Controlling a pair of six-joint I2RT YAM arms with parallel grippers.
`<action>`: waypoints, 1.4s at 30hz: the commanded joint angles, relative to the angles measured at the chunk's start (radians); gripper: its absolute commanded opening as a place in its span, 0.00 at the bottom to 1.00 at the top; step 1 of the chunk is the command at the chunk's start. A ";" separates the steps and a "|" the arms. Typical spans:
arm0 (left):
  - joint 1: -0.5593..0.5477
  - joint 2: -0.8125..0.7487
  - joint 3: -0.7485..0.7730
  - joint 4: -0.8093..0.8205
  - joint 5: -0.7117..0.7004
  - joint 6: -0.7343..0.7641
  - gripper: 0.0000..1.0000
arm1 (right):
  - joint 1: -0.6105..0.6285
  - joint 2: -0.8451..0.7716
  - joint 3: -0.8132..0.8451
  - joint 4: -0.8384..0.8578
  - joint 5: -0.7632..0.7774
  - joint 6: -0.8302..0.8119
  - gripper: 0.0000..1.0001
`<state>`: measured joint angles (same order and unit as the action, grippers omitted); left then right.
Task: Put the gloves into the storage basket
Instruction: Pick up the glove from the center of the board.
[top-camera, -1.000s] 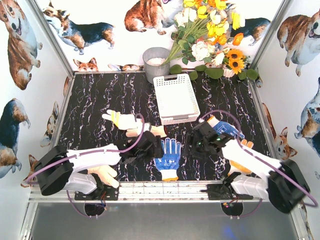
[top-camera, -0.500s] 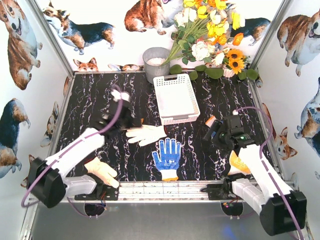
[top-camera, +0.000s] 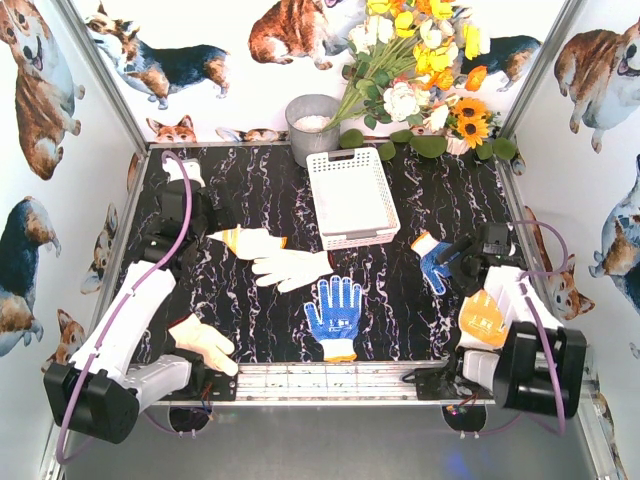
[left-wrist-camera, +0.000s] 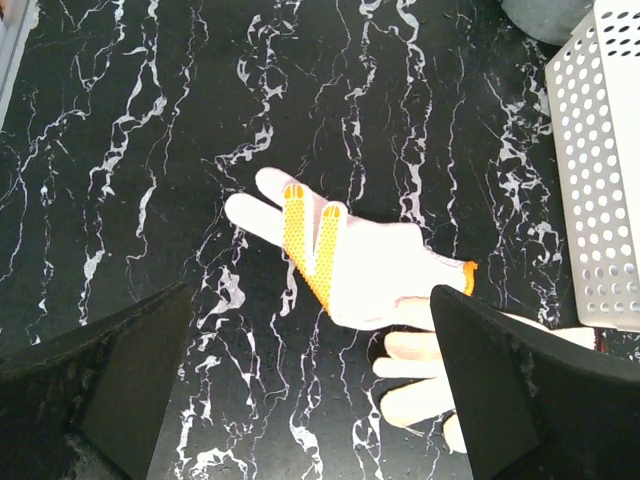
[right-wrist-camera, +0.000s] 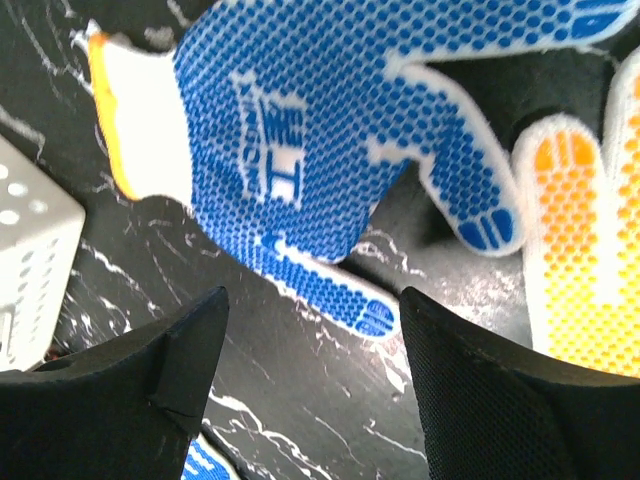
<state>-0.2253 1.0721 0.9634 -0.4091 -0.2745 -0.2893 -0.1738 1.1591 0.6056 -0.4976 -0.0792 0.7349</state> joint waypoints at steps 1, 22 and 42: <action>0.007 0.005 0.008 -0.026 -0.008 0.019 1.00 | -0.034 0.052 0.014 0.144 -0.028 -0.012 0.70; 0.007 0.018 0.000 -0.028 -0.047 0.041 1.00 | -0.113 0.284 0.079 0.229 -0.216 -0.021 0.34; 0.001 -0.175 -0.173 0.260 0.280 0.115 1.00 | -0.110 -0.071 0.164 -0.026 -0.595 -0.052 0.00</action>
<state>-0.2249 0.9531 0.8268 -0.2840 -0.1307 -0.2024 -0.2836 1.2079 0.7048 -0.4732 -0.5049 0.6605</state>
